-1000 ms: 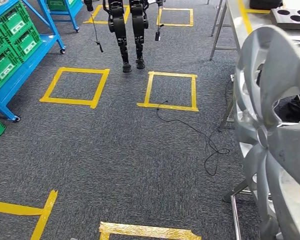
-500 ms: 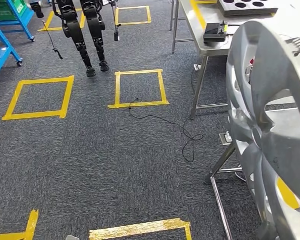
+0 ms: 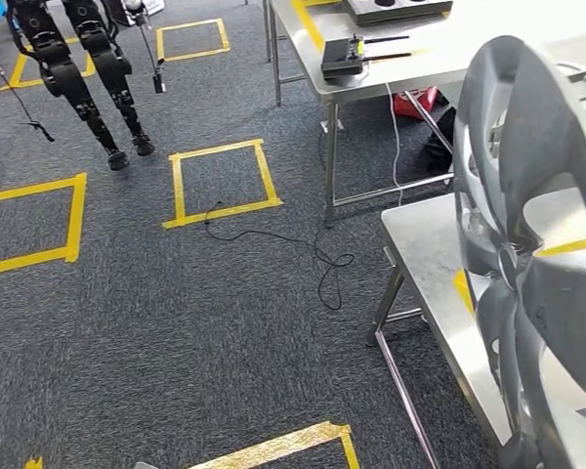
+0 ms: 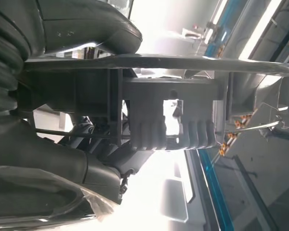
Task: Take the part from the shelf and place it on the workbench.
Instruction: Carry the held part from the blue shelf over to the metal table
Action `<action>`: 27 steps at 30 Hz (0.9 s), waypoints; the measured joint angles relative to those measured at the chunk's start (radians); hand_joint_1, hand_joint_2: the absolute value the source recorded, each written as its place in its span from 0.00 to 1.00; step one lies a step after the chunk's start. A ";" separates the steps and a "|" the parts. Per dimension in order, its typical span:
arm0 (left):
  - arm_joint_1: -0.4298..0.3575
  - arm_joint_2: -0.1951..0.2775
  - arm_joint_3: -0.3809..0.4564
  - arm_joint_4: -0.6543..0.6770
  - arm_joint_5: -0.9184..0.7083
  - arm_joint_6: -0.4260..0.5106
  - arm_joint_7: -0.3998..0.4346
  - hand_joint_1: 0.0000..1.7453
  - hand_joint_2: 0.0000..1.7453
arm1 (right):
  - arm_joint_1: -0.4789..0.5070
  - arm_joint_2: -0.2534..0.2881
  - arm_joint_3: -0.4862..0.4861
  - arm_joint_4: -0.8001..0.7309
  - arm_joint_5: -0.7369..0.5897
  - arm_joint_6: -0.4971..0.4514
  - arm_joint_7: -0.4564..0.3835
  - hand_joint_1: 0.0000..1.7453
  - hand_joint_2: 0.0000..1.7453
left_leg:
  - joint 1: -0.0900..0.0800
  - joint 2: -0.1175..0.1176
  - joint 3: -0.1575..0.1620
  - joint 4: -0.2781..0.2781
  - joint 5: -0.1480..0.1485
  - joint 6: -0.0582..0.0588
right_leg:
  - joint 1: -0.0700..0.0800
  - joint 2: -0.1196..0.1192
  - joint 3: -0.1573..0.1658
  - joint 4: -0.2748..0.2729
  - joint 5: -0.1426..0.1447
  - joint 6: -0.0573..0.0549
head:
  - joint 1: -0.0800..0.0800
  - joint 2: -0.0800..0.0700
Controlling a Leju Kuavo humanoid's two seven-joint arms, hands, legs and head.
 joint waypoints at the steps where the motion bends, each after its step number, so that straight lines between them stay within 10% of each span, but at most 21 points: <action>1: -0.001 0.003 0.000 0.000 0.000 0.003 0.001 0.00 1.00 | 0.000 -0.001 0.001 0.000 0.002 -0.002 0.001 1.00 1.00 | 0.000 0.000 0.004 -0.010 -0.003 0.005 | -0.002 0.010 -0.004 -0.001 0.003 0.004 | -0.001 0.000; 3: -0.004 0.004 0.000 0.000 0.000 0.004 0.002 0.00 1.00 | 0.002 -0.002 0.002 -0.001 0.005 -0.003 0.001 1.00 1.00 | 0.003 0.023 0.016 -0.038 0.002 0.003 | -0.002 0.010 -0.015 -0.003 0.005 0.012 | -0.002 0.000; 5: -0.006 0.003 -0.001 0.000 0.000 -0.002 0.003 0.00 1.00 | 0.002 -0.003 0.003 -0.003 0.009 -0.004 0.001 1.00 1.00 | 0.009 0.048 0.029 -0.068 0.013 -0.003 | 0.002 -0.040 -0.041 0.038 -0.025 0.018 | 0.002 0.000; 9: 0.002 -0.001 -0.001 0.000 0.011 -0.021 0.004 0.00 1.00 | 0.000 -0.006 0.003 -0.003 0.016 -0.004 0.001 1.00 1.00 | 0.014 0.106 0.033 -0.073 0.010 -0.010 | -0.007 -0.098 -0.138 0.239 -0.112 0.042 | 0.004 0.000; 13: 0.000 -0.002 0.002 0.000 0.030 -0.033 0.006 0.00 1.00 | 0.002 -0.006 0.001 -0.003 0.018 -0.004 0.001 1.00 1.00 | 0.030 0.154 0.035 -0.050 -0.012 -0.038 | -0.021 -0.141 -0.043 0.067 -0.020 0.076 | 0.005 0.000; 17: -0.002 0.001 0.004 0.000 0.034 -0.032 0.007 0.00 1.00 | 0.003 -0.006 0.000 -0.005 0.020 -0.005 0.001 1.00 1.00 | 0.030 0.182 0.039 -0.025 -0.032 -0.061 | -0.016 -0.139 -0.008 0.013 -0.014 0.040 | 0.003 0.000; 20: -0.005 -0.001 0.004 0.000 0.035 -0.032 0.007 0.00 1.00 | 0.006 -0.006 0.000 -0.006 0.021 -0.005 0.001 1.00 1.00 | 0.038 0.148 0.028 0.016 -0.070 -0.068 | -0.014 -0.113 -0.008 0.015 -0.012 0.020 | 0.000 0.000; 24: -0.001 -0.002 0.011 0.000 0.048 -0.056 0.018 0.00 1.00 | 0.006 -0.006 0.000 -0.006 0.025 -0.005 0.001 1.00 1.00 | 0.034 0.092 -0.095 0.274 -0.180 -0.060 | -0.005 -0.071 -0.008 0.015 -0.010 0.008 | -0.004 0.000; 27: 0.002 -0.001 0.024 0.000 0.056 -0.078 0.041 0.00 1.00 | 0.007 -0.006 -0.001 -0.007 0.031 -0.005 0.001 1.00 1.00 | 0.019 0.077 -0.089 0.213 -0.100 -0.032 | 0.003 -0.031 -0.006 0.014 -0.010 0.003 | -0.004 0.000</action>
